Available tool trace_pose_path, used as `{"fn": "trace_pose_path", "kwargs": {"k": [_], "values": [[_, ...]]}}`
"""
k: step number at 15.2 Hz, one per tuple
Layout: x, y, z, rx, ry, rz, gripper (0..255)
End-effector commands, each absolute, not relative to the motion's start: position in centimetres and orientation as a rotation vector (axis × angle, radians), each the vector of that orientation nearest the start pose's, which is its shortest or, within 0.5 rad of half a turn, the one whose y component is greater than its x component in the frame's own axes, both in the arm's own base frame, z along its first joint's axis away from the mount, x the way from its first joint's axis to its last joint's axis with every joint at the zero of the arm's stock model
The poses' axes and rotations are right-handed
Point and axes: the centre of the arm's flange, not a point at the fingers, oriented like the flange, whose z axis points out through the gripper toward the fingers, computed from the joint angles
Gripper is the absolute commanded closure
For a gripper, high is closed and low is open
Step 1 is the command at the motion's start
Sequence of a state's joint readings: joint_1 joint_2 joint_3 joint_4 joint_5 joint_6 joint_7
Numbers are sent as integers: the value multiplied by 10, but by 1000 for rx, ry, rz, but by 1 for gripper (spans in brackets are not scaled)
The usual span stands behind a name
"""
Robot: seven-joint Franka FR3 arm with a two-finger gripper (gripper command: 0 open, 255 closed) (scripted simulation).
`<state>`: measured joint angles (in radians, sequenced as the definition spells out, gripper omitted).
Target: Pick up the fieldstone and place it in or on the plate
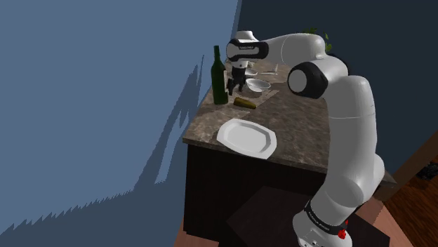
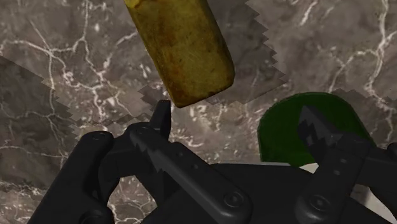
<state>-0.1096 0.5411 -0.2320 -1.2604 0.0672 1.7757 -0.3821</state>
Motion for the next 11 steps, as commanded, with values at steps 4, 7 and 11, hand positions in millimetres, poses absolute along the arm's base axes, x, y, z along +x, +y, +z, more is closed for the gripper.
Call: {"fn": "trace_pose_path", "kwargs": {"k": [4, 7, 11], "values": [[697, -208, 431, -3187, -91, 54, 0], [696, -208, 415, -3187, -91, 54, 0], [696, -209, 407, -3187, -91, 54, 0]]}}
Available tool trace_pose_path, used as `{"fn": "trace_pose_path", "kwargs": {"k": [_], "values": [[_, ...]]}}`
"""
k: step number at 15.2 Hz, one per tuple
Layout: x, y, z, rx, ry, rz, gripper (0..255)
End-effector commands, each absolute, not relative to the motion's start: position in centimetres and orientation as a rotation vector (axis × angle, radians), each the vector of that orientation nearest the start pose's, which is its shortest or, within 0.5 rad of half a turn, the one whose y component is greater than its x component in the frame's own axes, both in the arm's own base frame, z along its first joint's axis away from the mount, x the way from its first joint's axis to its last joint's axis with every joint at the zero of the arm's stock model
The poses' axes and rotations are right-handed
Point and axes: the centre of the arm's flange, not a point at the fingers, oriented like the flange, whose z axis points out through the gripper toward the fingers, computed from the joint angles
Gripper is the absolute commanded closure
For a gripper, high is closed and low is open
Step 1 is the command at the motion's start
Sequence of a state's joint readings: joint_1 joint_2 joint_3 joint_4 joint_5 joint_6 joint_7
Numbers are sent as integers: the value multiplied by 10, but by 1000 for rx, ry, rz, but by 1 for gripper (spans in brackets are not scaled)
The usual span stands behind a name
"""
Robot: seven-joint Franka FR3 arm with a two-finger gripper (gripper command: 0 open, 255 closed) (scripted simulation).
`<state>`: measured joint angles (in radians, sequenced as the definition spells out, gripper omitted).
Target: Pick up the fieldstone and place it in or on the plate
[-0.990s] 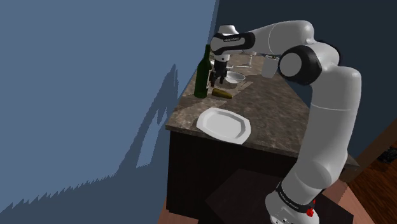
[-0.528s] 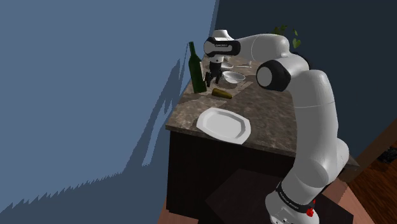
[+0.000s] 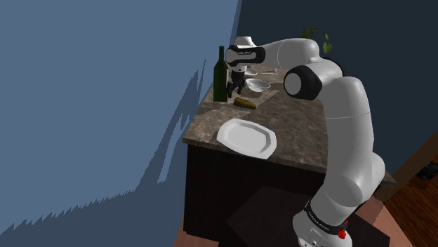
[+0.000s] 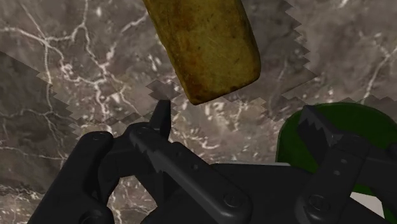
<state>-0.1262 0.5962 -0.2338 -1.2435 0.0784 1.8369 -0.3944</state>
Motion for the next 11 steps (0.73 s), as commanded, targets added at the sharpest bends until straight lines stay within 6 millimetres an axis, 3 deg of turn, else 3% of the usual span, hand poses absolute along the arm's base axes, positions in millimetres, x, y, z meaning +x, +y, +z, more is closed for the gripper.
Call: {"fn": "trace_pose_path", "kwargs": {"k": [1, 5, 6, 11], "values": [[696, -209, 407, -3187, -91, 54, 0], [696, -209, 407, -3187, -91, 54, 0], [693, -210, 412, -3188, -91, 54, 255], [695, -208, 416, -3187, -92, 55, 255]]}}
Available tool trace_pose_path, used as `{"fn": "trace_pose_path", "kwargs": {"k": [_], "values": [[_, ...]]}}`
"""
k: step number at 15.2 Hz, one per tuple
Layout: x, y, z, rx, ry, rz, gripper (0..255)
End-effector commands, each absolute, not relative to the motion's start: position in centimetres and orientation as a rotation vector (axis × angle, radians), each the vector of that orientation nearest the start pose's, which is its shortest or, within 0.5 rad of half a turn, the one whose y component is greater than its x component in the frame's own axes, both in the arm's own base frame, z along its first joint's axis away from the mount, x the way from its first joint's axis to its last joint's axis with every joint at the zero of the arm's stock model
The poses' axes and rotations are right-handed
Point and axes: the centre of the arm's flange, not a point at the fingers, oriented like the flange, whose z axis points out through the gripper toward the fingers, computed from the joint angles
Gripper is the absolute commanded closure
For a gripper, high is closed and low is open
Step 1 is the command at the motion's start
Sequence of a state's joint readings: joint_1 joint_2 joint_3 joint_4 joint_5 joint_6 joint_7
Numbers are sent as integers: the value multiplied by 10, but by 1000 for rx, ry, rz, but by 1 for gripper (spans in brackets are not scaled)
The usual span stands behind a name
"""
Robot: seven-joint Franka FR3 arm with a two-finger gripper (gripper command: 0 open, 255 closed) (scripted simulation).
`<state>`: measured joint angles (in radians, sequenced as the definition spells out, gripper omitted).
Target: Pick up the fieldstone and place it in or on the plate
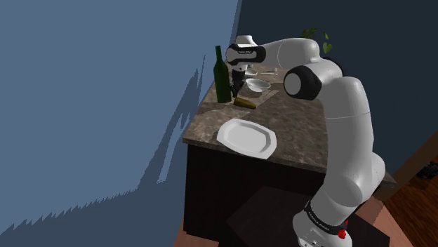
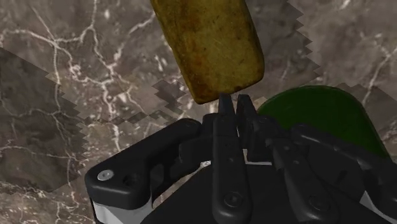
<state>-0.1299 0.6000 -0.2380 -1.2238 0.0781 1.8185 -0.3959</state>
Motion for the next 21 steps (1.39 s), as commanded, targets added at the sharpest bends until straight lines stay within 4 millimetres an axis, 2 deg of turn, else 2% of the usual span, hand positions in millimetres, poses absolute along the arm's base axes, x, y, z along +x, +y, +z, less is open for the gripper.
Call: {"fn": "trace_pose_path", "kwargs": {"k": [1, 3, 4, 5, 9, 10, 17, 21], "values": [[695, -208, 417, -3186, -92, 54, 255], [694, -209, 413, -3187, -91, 54, 255], [691, -214, 430, -3197, -80, 18, 255], [691, -214, 430, -3197, -80, 18, 0], [624, -242, 431, -3142, -372, -169, 0], [613, -249, 430, -3127, -425, -202, 0], [618, -249, 393, -3127, -425, -202, 0], [618, -249, 390, -3127, -425, -202, 0]]}}
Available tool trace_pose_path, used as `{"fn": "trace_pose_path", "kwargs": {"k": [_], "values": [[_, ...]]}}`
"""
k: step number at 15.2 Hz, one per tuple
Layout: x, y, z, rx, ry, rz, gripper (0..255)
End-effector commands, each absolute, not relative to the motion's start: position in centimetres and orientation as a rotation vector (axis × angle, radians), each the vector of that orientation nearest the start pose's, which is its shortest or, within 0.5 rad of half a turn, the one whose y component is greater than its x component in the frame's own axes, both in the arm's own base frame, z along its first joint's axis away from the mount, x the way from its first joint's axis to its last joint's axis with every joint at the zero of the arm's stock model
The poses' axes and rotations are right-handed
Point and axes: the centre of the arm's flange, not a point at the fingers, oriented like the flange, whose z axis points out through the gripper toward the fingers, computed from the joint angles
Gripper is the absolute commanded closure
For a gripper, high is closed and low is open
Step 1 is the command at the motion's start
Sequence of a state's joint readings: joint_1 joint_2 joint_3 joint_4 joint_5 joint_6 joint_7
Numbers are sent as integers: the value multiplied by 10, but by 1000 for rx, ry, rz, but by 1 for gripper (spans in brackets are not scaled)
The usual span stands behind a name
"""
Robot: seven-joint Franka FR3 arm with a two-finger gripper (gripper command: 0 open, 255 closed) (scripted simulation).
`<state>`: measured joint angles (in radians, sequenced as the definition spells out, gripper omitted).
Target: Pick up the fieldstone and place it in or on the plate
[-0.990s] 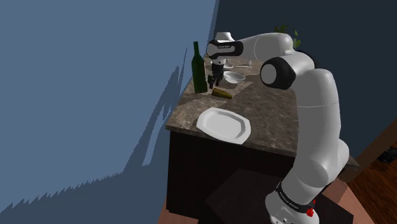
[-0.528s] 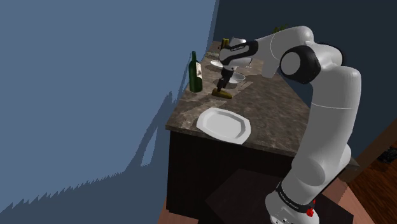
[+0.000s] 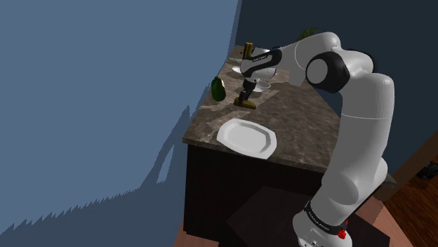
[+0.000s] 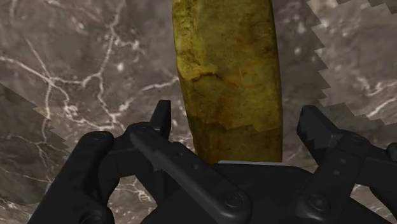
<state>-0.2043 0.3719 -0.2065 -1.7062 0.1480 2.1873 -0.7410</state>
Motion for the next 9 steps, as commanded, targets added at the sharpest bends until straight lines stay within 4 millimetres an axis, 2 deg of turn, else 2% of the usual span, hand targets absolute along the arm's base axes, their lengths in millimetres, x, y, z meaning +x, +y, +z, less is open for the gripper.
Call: {"fn": "trace_pose_path", "kwargs": {"k": [1, 4, 5, 9], "values": [[618, -249, 390, -3127, -425, -202, 0], [618, -249, 390, -3127, -425, -202, 0], [618, -249, 390, -3127, -425, -202, 255], [618, -249, 391, -3127, -425, -202, 255]]}}
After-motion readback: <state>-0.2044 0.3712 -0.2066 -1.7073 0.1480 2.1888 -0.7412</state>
